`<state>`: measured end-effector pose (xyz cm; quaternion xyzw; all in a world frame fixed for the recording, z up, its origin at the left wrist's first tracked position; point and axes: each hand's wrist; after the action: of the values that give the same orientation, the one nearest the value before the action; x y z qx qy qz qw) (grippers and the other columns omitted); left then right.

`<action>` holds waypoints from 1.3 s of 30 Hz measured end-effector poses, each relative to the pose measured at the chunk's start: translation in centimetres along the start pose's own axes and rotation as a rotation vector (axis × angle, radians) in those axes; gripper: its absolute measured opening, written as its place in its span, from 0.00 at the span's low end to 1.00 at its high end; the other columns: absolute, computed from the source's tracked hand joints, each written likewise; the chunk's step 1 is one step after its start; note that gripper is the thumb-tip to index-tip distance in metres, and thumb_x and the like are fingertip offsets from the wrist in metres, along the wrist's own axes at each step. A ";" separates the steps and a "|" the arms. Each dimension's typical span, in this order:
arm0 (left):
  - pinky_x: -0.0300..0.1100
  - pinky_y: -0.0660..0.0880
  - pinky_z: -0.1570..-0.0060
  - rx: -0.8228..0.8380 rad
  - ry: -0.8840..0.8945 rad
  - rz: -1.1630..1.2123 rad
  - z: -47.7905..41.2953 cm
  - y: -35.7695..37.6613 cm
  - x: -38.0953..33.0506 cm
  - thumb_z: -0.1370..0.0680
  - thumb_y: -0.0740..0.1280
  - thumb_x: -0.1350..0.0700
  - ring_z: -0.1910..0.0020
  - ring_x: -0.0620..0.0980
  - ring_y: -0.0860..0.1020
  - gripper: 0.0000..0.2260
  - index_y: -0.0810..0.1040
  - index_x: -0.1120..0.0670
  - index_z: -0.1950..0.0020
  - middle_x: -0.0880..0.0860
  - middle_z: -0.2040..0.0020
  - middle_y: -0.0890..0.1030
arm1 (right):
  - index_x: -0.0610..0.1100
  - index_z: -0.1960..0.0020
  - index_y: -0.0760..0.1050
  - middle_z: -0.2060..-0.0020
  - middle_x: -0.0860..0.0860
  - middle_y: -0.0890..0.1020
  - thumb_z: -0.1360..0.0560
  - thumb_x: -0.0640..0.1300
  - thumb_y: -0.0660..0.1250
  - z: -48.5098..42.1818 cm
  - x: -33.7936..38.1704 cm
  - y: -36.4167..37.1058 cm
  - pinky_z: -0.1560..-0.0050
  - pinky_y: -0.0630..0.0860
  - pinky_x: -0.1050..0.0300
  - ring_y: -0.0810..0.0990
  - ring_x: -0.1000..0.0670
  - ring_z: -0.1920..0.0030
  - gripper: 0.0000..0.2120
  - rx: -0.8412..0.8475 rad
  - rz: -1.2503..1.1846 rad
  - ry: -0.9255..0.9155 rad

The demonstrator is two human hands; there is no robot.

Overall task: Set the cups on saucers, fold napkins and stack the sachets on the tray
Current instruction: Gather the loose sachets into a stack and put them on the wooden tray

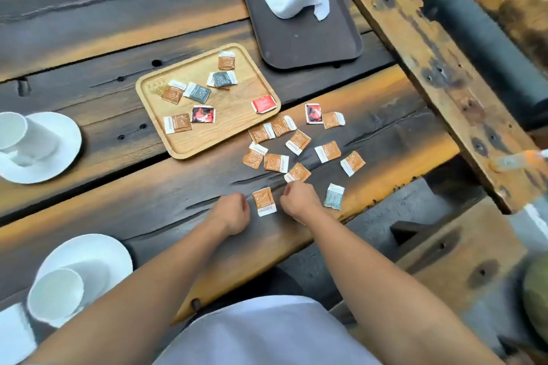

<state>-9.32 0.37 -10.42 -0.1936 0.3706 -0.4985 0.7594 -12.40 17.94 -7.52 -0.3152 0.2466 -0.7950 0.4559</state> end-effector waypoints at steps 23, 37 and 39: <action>0.53 0.76 0.49 -0.316 -0.275 0.211 -2.4 5.1 -4.8 0.28 0.72 0.53 0.48 0.60 0.77 0.23 0.70 0.46 0.35 0.54 0.40 0.67 | 0.50 0.34 0.71 0.39 0.46 0.72 0.25 0.44 0.65 -6.8 -5.7 -5.0 0.42 0.72 0.50 0.75 0.40 0.40 0.19 -0.037 0.148 -0.356; 0.46 0.75 0.55 -0.323 -0.354 0.592 -2.7 6.3 -5.0 0.32 0.76 0.60 0.56 0.53 0.77 0.17 0.72 0.51 0.50 0.52 0.57 0.79 | 0.44 0.38 0.67 0.40 0.43 0.73 0.26 0.44 0.71 -8.3 -4.3 -3.0 0.42 0.72 0.46 0.73 0.40 0.38 0.20 -0.037 0.277 -0.390; 0.41 0.72 0.61 -0.325 -0.385 0.836 -2.7 6.3 -5.1 0.32 0.76 0.62 0.62 0.49 0.76 0.12 0.78 0.52 0.54 0.50 0.62 0.80 | 0.42 0.41 0.70 0.42 0.43 0.76 0.26 0.44 0.70 -8.5 -4.4 -3.1 0.43 0.72 0.47 0.74 0.40 0.39 0.16 -0.024 0.257 -0.407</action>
<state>-8.65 7.89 -14.45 -0.2329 0.3424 -0.0415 0.9093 -18.62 24.15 -12.37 -0.4404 0.1973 -0.6477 0.5896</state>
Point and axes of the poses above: each hand's wrist, its own z-axis away from the middle knuckle, its own y-axis out of the palm, x = y × z
